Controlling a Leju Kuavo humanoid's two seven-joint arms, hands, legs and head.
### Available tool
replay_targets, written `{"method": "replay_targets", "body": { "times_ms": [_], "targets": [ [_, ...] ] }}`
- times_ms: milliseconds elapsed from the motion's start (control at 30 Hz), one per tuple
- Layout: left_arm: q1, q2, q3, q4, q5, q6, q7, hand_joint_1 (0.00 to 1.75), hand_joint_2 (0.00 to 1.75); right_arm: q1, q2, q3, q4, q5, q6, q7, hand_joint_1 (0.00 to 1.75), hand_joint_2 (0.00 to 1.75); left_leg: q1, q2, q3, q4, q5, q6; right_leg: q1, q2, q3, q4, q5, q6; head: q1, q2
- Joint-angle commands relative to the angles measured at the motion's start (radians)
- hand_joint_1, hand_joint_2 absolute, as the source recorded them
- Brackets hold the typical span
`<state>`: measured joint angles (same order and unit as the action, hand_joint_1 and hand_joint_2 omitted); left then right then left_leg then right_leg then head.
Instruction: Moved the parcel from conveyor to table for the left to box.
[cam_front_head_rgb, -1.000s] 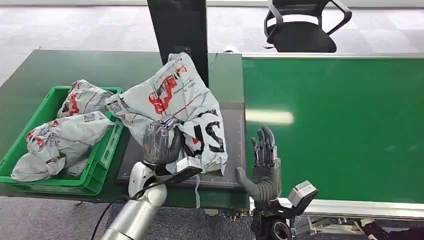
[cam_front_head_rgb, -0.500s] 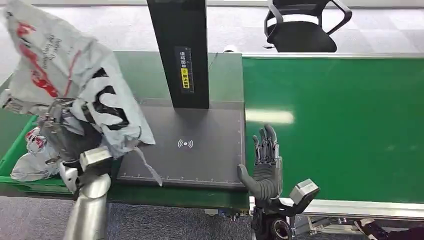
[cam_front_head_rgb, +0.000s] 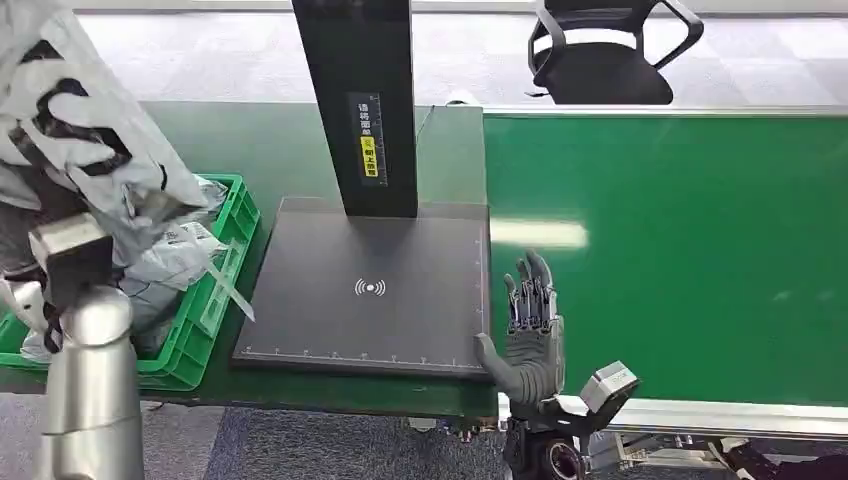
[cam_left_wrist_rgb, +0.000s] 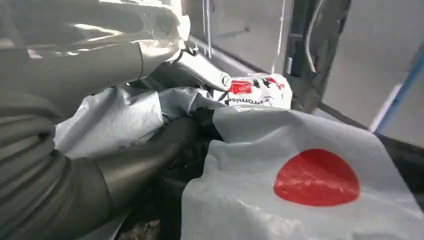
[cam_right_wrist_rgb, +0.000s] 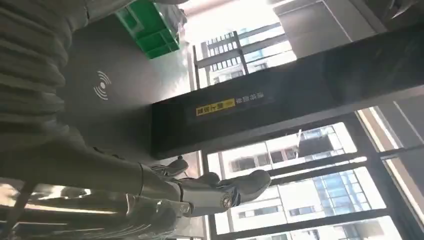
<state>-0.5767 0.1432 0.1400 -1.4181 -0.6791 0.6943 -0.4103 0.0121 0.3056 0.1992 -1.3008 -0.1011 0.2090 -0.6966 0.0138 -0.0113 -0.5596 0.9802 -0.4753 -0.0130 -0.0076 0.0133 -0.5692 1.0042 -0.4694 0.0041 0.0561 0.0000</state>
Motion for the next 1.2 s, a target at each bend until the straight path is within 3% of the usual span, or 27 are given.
{"method": "replay_targets", "body": {
  "times_ms": [33,500,567,667,800,933,967,1200],
  "targets": [
    [-0.305,0.123,0.053,0.566,-0.231,0.004,0.103,1.66,1.75,-0.010,-0.021,-0.008,0.022,0.009,0.019,0.008,0.00,1.75,0.000,-0.001,0.001,-0.001,0.002,-0.001,0.000,-0.002,0.002,0.000,0.001,-0.001,0.000,0.000],
    [-0.305,0.123,0.053,0.566,-0.231,0.004,0.103,1.66,1.75,-0.010,-0.021,-0.008,0.022,0.009,0.019,0.008,0.00,1.75,0.001,0.001,-0.003,0.000,0.001,-0.001,0.001,-0.001,-0.003,0.000,0.002,-0.003,0.000,0.000],
    [-0.356,0.123,0.035,0.687,-0.390,-0.011,0.236,1.68,1.75,-0.008,-0.023,-0.009,0.017,0.013,0.026,0.010,0.00,1.75,0.000,0.000,-0.003,0.000,0.001,-0.001,0.001,-0.001,-0.003,0.000,0.002,-0.003,0.000,0.000],
    [-0.524,0.131,-0.007,0.924,-0.567,-0.038,0.381,1.66,1.75,0.005,-0.026,-0.011,0.010,0.017,0.032,0.015,0.00,1.75,0.001,-0.002,-0.005,0.001,0.001,-0.001,0.001,-0.003,-0.004,0.001,0.002,-0.003,0.000,0.000],
    [-0.606,0.135,-0.048,1.027,-0.699,-0.101,0.513,1.66,1.75,0.004,-0.031,-0.010,0.031,0.018,0.048,0.009,0.00,1.75,0.001,-0.003,-0.005,0.001,0.002,-0.001,0.002,-0.003,-0.004,0.001,0.002,-0.003,0.000,0.000],
    [-0.635,0.139,-0.066,1.097,-0.798,-0.304,0.620,1.62,1.75,-0.012,-0.037,-0.016,0.054,0.012,0.066,-0.002,0.00,1.75,0.001,0.000,-0.004,0.000,0.002,-0.001,0.001,-0.001,-0.003,0.000,0.003,-0.003,0.001,0.000],
    [-0.654,0.154,-0.133,1.133,-0.886,-0.589,0.718,1.62,1.75,-0.018,-0.037,-0.024,0.055,0.015,0.076,-0.002,0.00,1.75,0.001,0.000,-0.003,0.000,0.002,-0.001,0.002,-0.002,-0.002,-0.001,0.002,-0.003,0.000,0.000],
    [-0.643,0.151,-0.166,1.133,-0.892,-0.633,0.718,1.64,1.75,-0.019,-0.030,-0.042,0.044,0.017,0.077,-0.001,0.00,1.75,0.001,0.001,-0.005,0.001,0.002,-0.001,0.002,-0.001,-0.004,0.000,0.003,-0.003,0.000,0.000]
  ]
}}
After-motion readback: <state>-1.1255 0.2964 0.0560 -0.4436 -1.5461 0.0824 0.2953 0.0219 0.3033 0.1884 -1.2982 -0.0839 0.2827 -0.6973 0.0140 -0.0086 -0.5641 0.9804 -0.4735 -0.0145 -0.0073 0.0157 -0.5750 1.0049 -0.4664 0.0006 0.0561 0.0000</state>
